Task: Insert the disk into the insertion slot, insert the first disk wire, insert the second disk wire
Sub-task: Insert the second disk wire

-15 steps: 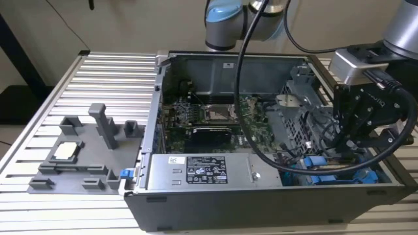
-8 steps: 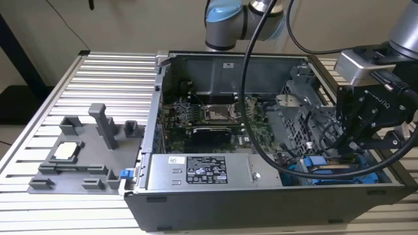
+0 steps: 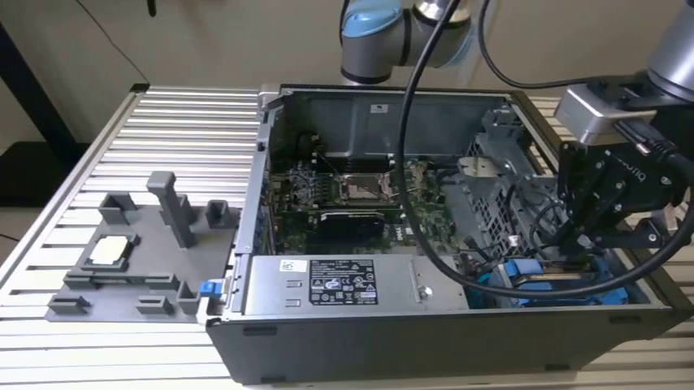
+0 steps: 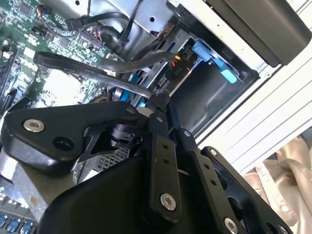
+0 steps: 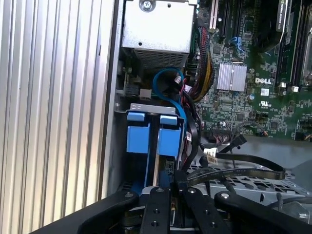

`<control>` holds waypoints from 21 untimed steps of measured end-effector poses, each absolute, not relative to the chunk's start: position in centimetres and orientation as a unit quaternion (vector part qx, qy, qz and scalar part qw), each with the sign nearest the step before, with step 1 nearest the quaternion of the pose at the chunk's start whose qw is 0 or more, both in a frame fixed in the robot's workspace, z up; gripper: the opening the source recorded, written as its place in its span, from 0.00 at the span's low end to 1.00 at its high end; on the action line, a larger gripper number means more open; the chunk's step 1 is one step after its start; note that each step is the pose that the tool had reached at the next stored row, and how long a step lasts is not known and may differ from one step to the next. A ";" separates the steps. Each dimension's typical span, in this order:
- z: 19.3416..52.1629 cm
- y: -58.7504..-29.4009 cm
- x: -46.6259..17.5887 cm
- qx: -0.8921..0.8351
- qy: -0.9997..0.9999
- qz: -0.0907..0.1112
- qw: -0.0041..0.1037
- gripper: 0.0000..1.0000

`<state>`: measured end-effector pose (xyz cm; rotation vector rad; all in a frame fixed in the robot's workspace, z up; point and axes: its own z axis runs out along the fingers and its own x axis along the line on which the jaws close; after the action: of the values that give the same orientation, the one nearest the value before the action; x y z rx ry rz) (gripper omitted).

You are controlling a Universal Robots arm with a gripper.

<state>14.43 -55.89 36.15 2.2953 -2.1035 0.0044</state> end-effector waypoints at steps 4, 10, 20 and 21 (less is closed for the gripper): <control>36.0 -56.1 14.4 0.732 -0.681 -0.002 0.011 0.16; 35.7 -56.5 14.4 0.726 -0.688 -0.007 0.006 0.16; 35.5 -56.6 14.5 0.723 -0.691 -0.014 -0.002 0.16; 35.4 -56.6 14.5 0.723 -0.691 -0.014 -0.002 0.16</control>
<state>14.51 -56.62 35.44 2.2728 -2.1737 -0.0431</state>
